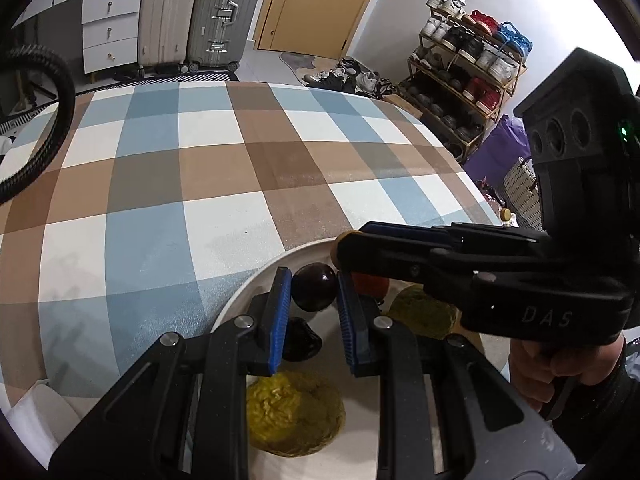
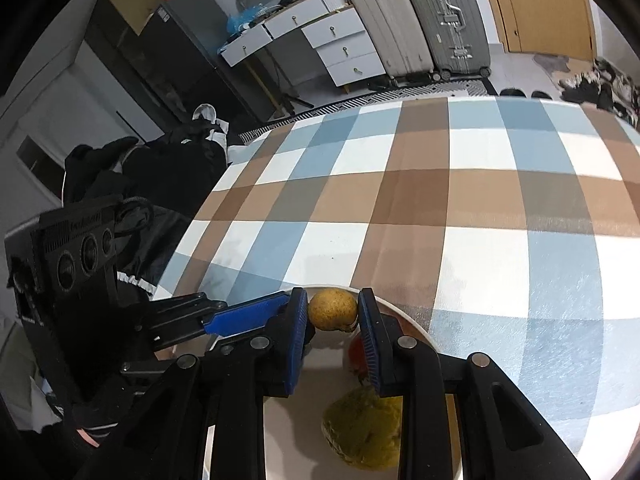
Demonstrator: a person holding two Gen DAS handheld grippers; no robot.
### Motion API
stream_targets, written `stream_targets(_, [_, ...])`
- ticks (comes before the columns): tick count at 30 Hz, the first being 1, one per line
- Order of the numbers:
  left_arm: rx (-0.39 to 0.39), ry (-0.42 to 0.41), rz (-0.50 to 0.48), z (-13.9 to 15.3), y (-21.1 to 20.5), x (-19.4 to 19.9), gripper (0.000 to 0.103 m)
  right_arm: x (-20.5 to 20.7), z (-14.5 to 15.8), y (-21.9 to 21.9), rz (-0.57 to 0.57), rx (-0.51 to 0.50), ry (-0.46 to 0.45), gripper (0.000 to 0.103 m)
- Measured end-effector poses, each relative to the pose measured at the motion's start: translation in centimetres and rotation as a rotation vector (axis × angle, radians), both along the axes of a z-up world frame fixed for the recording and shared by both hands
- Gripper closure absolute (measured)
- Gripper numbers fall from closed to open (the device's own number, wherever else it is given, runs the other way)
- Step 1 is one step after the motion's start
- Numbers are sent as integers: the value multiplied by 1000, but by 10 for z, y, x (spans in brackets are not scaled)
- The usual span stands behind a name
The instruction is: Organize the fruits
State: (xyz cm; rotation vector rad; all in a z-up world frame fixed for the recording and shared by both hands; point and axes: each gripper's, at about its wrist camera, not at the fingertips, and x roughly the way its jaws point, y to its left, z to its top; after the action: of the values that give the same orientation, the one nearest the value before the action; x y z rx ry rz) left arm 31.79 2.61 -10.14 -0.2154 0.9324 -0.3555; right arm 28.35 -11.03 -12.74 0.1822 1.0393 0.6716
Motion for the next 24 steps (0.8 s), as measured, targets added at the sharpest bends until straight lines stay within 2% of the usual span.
stream_targets(9, [-7,-2,0,5,1,-5,82,-3,5,-5,-27,6,6,74])
stream_targets(13, [-22,-13,7,15,4,-11,80,-13,20,-12,-46,16,-20,72])
stream_targets(15, [-23,-23,6,22,5,-18,78,-19,29,-15,-56,21,-41,68])
stream_targets(20, [-26,-77,28,48,9,-42,58,-52,61,-30,-78,57,-127,54])
stream_targets(24, [-31,-123,72,70,13,-67,44,-84,83,-42,-92,75,-200,51])
